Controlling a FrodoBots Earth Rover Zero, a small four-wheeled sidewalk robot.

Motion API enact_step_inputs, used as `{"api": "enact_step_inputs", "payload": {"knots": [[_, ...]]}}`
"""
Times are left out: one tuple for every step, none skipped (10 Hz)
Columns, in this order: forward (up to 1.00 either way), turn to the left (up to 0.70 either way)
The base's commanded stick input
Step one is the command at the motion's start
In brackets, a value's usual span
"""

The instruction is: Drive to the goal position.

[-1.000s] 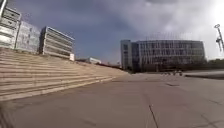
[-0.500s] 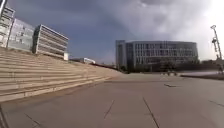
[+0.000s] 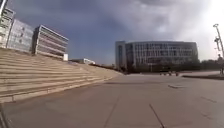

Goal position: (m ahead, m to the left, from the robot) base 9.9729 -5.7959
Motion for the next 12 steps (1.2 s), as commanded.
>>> {"api": "enact_step_inputs", "payload": {"knots": [[0.70,0.00],[0.70,0.00],[0.70,0.00],[0.70,0.00],[0.70,0.00],[0.70,0.00],[0.70,0.00],[0.70,0.00],[0.70,0.00],[0.70,0.00],[0.70,0.00],[0.70,0.00]]}}
